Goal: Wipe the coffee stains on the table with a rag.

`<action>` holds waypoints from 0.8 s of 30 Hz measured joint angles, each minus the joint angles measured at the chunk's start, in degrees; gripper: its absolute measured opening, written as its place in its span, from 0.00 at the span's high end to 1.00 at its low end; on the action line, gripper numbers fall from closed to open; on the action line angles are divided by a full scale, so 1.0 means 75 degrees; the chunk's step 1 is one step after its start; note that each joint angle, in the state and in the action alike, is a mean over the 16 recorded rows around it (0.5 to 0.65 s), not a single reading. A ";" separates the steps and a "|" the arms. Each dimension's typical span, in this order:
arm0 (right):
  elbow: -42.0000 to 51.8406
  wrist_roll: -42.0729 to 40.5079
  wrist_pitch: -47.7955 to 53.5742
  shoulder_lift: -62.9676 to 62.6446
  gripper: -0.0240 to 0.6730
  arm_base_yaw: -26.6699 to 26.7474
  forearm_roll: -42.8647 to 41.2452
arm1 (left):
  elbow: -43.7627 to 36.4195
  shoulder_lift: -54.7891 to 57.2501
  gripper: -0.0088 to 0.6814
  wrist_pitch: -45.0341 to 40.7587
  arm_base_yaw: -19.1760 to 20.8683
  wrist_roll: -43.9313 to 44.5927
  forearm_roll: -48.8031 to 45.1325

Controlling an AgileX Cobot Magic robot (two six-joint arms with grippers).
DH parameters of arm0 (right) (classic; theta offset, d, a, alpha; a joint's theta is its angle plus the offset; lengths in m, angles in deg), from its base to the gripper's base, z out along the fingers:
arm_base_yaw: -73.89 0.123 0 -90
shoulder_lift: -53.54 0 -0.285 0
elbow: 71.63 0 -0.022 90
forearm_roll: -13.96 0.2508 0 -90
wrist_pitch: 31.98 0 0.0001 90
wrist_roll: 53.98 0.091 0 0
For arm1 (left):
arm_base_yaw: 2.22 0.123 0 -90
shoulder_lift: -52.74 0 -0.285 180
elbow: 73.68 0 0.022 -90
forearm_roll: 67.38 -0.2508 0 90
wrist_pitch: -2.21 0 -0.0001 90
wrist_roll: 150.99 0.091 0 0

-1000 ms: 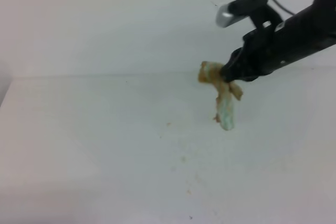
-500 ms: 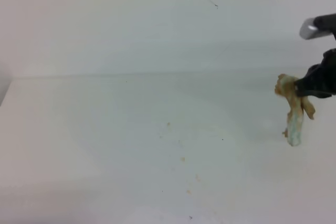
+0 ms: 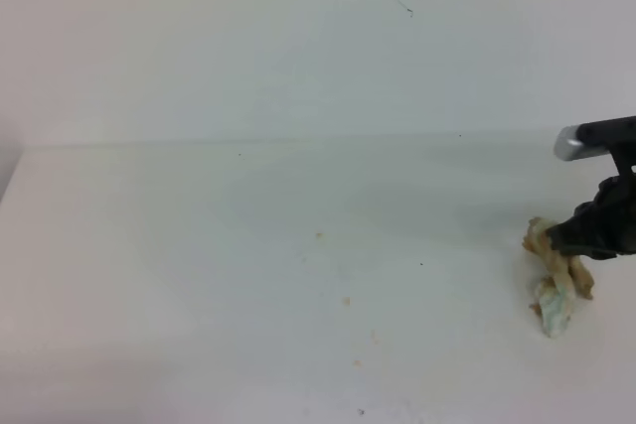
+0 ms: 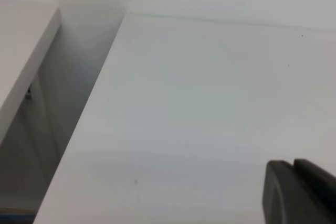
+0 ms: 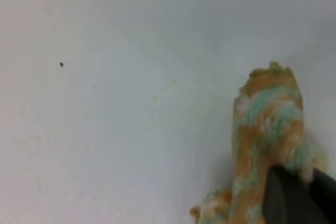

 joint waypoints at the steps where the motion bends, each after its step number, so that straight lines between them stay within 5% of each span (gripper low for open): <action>1: -0.0019 0.0004 0.0052 0.0026 0.85 0.0001 0.0006 | -0.0018 0.0000 0.99 0.0000 0.0000 0.0000 0.0000; 12: -0.0801 0.0159 0.1291 -0.0133 0.53 0.0006 0.0240 | -0.0018 0.0000 0.99 0.0000 0.0000 0.0000 0.0011; 24: -0.1262 0.0450 0.2506 -0.2273 0.87 0.0006 0.0101 | -0.0036 0.0000 0.99 0.0007 0.0000 0.0000 0.0012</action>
